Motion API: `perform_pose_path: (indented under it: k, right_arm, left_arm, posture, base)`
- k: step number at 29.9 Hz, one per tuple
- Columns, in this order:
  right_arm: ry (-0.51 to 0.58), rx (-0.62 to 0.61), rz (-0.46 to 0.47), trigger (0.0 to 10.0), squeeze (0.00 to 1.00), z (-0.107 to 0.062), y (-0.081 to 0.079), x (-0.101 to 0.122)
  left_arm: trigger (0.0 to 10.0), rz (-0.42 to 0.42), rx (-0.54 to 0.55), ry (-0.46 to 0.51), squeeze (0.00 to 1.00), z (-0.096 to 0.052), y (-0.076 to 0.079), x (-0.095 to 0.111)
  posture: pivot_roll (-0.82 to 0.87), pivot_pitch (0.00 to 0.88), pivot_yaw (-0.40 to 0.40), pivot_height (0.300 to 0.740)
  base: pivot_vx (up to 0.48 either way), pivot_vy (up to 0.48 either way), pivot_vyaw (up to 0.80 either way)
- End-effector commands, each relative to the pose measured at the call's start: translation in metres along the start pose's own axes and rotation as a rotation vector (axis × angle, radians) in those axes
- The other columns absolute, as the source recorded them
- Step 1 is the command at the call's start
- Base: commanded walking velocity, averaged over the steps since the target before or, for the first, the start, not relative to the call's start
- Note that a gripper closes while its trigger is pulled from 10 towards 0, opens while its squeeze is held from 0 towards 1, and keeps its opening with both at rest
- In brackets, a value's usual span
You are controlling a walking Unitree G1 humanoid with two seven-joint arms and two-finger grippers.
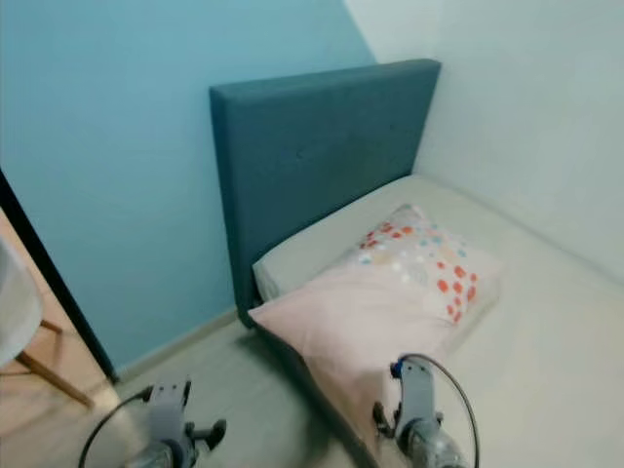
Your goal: Clean up the room
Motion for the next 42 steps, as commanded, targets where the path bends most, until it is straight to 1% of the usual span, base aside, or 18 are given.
perform_pose_path:
  k: [1, 17, 22, 24, 28, 30, 34, 39, 42]
  right_arm:
    - [-0.001, -0.032, 0.022, 10.0, 0.0, -0.002, 0.012, -0.001]
    - [0.017, -0.043, 0.05, 10.0, 0.0, -0.002, 0.014, 0.004]
    - [0.017, -0.064, 0.087, 10.0, 0.0, -0.002, 0.019, 0.006]
    - [0.021, -0.076, 0.108, 10.0, 0.0, -0.002, 0.022, 0.007]
    - [0.026, -0.095, 0.122, 10.0, 0.0, -0.003, 0.027, 0.008]
    - [0.035, -0.12, 0.155, 10.0, 0.0, -0.004, 0.032, 0.009]
    - [0.043, -0.144, 0.179, 10.0, 0.0, -0.005, 0.038, 0.009]
    - [0.045, -0.149, 0.183, 10.0, 0.0, -0.006, 0.04, 0.009]
    - [0.042, -0.165, 0.195, 10.0, 0.0, -0.007, 0.044, 0.007]
  left_arm:
    - [10.0, 0.008, -0.017, -0.001, 0.0, 0.001, 0.006, 0.0]
    - [10.0, 0.013, -0.018, 0.009, 0.0, 0.002, 0.006, 0.004]
    - [10.0, 0.004, -0.003, 0.01, 0.0, 0.003, 0.003, 0.008]
    - [10.0, 0.02, 0.018, 0.001, 0.0, 0.003, 0.0, 0.009]
    - [10.0, 0.027, 0.013, 0.004, 0.0, 0.003, -0.001, 0.01]
    - [10.0, 0.029, 0.003, 0.011, 0.0, 0.003, 0.0, 0.012]
    - [10.0, 0.04, -0.002, 0.011, 0.0, 0.003, 0.001, 0.012]
    - [10.0, 0.044, -0.005, 0.012, 0.0, 0.003, 0.001, 0.013]
    - [10.0, 0.054, -0.01, 0.014, 0.0, 0.004, 0.003, 0.014]
  posture:
    - [-0.02, 0.0, -0.097, 0.74]
    - [-0.02, 0.0, -0.088, 0.74]
    - [-0.02, 0.0, -0.084, 0.74]
    - [-0.02, 0.0, -0.082, 0.74]
    - [-0.02, 0.0, -0.08, 0.74]
    - [-0.02, 0.0, -0.073, 0.74]
    - [-0.03, 0.0, -0.069, 0.74]
    - [-0.03, 0.0, -0.069, 0.74]
    - [-0.03, 0.0, -0.065, 0.74]
  base:
    - [0.39, 0.0, 0.0]
    - [0.393, 0.0, 0.0]
    - [0.377, 0.0, -0.8]
    - [0.0, 0.0, -0.8]
    - [0.0, 0.0, -0.8]
    - [0.0, 0.0, -0.8]
    - [0.0, 0.0, -0.8]
    - [0.0, 0.0, -0.8]
    - [0.0, 0.0, -0.8]
Point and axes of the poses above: a point about 5 cm out from each wrist's last joint towards the gripper, its own z axis pointing out of the wrist towards the gripper, its own x axis along the axis of the wrist's last joint, y = z × x, the point moved 2 cm from there along z, pointing out of the wrist towards the gripper
